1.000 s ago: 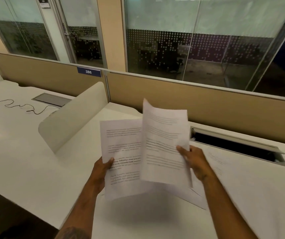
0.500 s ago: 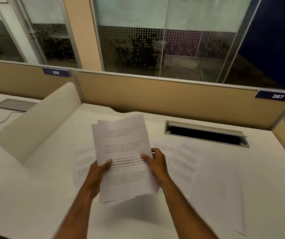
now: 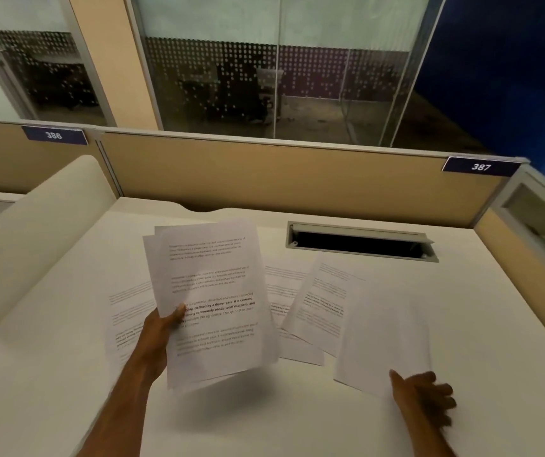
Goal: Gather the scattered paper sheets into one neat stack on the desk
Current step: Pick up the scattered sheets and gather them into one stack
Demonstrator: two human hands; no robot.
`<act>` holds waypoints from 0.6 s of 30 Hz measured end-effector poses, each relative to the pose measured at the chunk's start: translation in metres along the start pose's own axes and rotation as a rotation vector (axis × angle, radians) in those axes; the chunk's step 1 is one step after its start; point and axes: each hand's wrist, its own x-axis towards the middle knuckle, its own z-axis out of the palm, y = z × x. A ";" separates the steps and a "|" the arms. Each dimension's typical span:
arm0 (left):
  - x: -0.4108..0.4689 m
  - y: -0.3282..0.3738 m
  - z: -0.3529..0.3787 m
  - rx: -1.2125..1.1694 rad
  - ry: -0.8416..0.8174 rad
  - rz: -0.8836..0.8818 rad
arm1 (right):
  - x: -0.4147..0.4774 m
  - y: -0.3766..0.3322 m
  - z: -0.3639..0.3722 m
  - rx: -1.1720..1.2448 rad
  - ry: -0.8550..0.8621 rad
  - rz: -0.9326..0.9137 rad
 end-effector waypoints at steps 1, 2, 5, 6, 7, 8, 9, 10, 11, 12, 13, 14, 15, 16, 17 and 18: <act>0.000 -0.001 -0.001 0.002 0.001 -0.001 | 0.000 0.001 -0.001 0.027 -0.007 0.017; 0.001 -0.001 -0.001 0.002 0.003 -0.001 | 0.001 0.000 -0.002 0.068 -0.019 0.048; 0.000 0.000 -0.001 0.005 0.002 -0.005 | 0.008 0.000 -0.010 0.292 -0.134 0.183; 0.000 0.000 -0.001 0.005 -0.001 -0.007 | 0.011 0.001 -0.013 0.409 -0.180 0.193; -0.001 0.001 -0.001 0.004 -0.005 -0.010 | 0.012 0.002 -0.018 0.531 -0.230 0.192; -0.001 0.001 -0.001 -0.001 -0.010 -0.016 | 0.012 0.002 -0.024 0.648 -0.276 0.181; 0.000 0.002 -0.001 -0.005 -0.012 -0.020 | 0.011 -0.001 -0.034 0.754 -0.298 0.157; 0.001 0.002 -0.001 -0.006 -0.014 -0.021 | 0.009 -0.007 -0.045 0.823 -0.287 0.107; 0.002 0.002 -0.001 -0.005 -0.014 -0.018 | 0.005 -0.015 -0.057 0.851 -0.240 0.033; 0.003 0.003 -0.001 -0.005 -0.015 -0.014 | -0.001 -0.024 -0.071 0.814 -0.149 -0.059; 0.004 0.003 -0.001 -0.005 -0.016 -0.009 | -0.006 -0.034 -0.085 0.741 -0.032 -0.159; 0.005 0.004 0.000 -0.004 -0.017 -0.005 | -0.014 -0.045 -0.099 0.654 0.093 -0.258; 0.006 0.005 0.001 -0.002 -0.017 -0.001 | -0.024 -0.055 -0.110 0.559 0.214 -0.351; 0.007 0.006 0.001 -0.001 -0.016 0.002 | -0.034 -0.066 -0.119 0.455 0.320 -0.440; 0.008 0.007 0.002 -0.003 -0.015 0.001 | -0.043 -0.078 -0.122 0.350 0.393 -0.519; 0.009 0.006 0.002 -0.006 -0.010 -0.003 | -0.053 -0.089 -0.122 0.257 0.429 -0.581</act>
